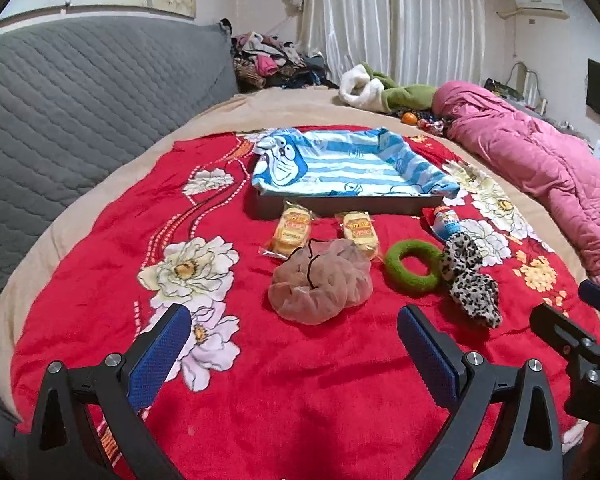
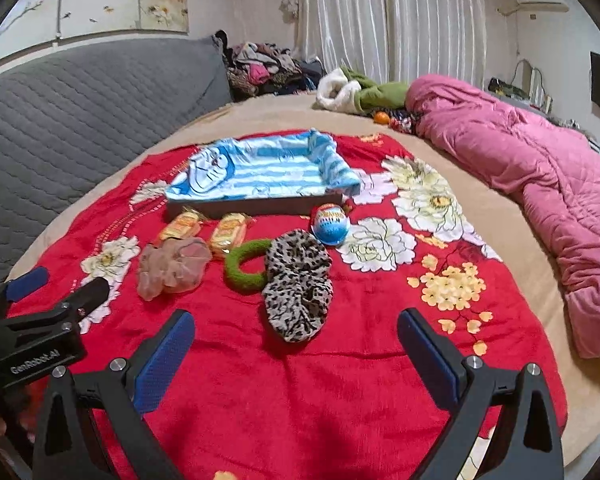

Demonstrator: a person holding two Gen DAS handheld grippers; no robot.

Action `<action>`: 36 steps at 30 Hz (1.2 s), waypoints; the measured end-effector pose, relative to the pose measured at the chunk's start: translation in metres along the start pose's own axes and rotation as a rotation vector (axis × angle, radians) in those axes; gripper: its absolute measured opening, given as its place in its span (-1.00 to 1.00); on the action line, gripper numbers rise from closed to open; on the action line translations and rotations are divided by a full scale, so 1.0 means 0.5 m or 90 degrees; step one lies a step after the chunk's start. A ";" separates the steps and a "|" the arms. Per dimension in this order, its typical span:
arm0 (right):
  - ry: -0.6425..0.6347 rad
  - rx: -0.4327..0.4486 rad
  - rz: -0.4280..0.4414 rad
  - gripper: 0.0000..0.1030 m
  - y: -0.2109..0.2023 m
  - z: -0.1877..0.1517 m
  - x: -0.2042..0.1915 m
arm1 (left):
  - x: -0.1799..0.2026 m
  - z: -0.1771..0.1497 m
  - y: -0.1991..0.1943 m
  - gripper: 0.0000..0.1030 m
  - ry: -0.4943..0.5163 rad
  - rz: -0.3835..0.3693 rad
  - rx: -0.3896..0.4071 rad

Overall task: Organize objects
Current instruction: 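Move both tools toward the sheer beige and leopard-print scrunchies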

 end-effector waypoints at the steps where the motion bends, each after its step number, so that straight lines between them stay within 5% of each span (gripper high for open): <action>1: 0.002 -0.007 -0.001 0.98 0.012 0.002 0.004 | 0.001 0.003 0.007 0.99 -0.001 -0.003 -0.002; 36: 0.029 -0.102 -0.016 0.98 0.204 0.032 0.035 | 0.002 0.051 0.189 0.99 0.018 0.013 -0.049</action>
Point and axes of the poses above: each gripper's, at about its wrist camera, not at the fingertips, and y roughly the way its jaws point, x to its right, z to its top, the point moved 7 cm from there along y, roughly the way its jaws point, and after that the axes turned 13 degrees about -x, right-handed, at the moved point
